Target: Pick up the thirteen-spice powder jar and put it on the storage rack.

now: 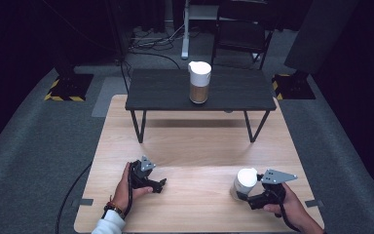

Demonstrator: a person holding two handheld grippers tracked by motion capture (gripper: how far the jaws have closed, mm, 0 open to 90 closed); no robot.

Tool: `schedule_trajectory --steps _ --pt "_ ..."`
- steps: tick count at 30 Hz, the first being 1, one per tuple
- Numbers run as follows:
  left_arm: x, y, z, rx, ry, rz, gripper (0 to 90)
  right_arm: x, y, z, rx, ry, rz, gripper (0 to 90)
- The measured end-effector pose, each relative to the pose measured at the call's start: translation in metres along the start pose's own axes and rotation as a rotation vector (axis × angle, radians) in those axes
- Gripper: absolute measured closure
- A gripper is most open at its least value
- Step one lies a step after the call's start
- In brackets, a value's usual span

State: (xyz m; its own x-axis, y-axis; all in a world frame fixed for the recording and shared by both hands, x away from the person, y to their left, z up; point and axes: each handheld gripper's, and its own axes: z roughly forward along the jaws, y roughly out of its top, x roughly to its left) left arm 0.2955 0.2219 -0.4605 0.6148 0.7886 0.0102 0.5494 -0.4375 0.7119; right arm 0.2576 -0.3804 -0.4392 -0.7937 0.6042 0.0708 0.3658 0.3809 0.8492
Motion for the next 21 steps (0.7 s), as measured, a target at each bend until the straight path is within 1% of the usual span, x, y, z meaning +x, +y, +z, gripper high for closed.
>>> schedule_trajectory --steps 2,4,5,8,14,17,19,21 --pt "0.0 0.0 0.0 0.0 0.0 0.0 0.4 -0.0019 0.0002 0.0016 -0.005 0.009 0.008 15.6" --pt "0.0001 0.0001 0.0 0.0 0.0 0.0 0.4 -0.0018 -0.0003 0.0024 -0.015 0.009 0.009 19.9" --pt "0.0001 0.0001 0.0 0.0 -0.001 0.0 0.4 -0.0032 -0.0007 0.0027 -0.021 0.018 0.011 21.7" --pt "0.0001 0.0001 0.0 0.0 0.0 0.0 0.4 -0.003 -0.0019 0.0035 -0.034 0.025 -0.004 26.7" --pt "0.0001 0.0 0.0 0.0 0.0 0.001 0.4 -0.0007 -0.0057 0.0044 -0.054 0.017 -0.017 28.0" --pt "0.0001 0.0 0.0 0.0 0.0 0.0 0.4 0.0015 -0.0072 0.0043 -0.064 0.006 -0.021 28.7" --pt "0.0001 0.0 0.0 0.0 0.0 0.0 0.4 0.0029 -0.0076 0.0038 -0.072 -0.006 -0.021 29.5" --pt "0.0001 0.0 0.0 0.0 0.0 0.0 0.4 0.0031 -0.0086 0.0029 -0.084 -0.013 -0.009 30.1"
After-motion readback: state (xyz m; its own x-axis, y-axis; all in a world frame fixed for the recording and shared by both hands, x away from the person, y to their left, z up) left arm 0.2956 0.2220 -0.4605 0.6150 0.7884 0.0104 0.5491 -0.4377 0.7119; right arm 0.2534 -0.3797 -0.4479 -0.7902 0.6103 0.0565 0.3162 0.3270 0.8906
